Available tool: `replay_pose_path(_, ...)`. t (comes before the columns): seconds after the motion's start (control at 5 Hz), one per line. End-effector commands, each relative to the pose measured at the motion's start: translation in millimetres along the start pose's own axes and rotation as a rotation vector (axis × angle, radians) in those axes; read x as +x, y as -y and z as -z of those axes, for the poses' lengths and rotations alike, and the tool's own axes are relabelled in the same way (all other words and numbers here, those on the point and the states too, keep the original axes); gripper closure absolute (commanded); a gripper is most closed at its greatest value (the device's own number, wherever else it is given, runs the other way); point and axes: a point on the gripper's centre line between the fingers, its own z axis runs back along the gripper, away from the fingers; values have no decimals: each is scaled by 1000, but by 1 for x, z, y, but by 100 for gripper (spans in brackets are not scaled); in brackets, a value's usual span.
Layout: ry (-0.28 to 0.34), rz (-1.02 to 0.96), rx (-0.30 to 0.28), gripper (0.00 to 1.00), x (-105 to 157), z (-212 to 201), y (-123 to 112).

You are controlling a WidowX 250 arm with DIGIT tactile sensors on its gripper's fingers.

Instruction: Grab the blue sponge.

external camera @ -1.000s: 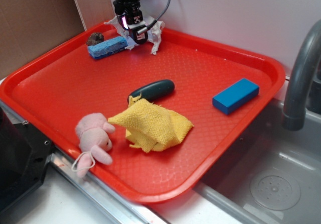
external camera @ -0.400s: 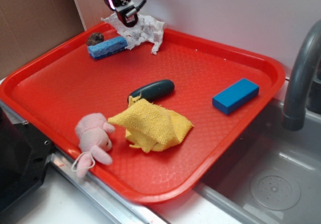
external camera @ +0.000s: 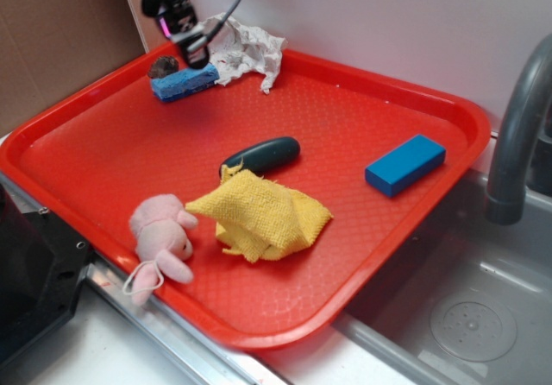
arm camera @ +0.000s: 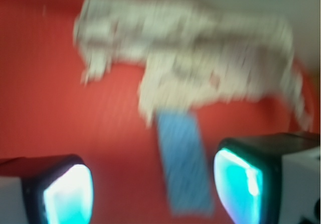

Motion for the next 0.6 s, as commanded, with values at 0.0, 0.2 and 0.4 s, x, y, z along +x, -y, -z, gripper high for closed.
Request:
replay_pose_path(0.0,-31,54,-17,0,15,24,-5)
replay_pose_path(0.2,-45,37,-5,0,22,33,-14)
replay_pose_path(0.4,-70,23,-7,0,31,41,-23)
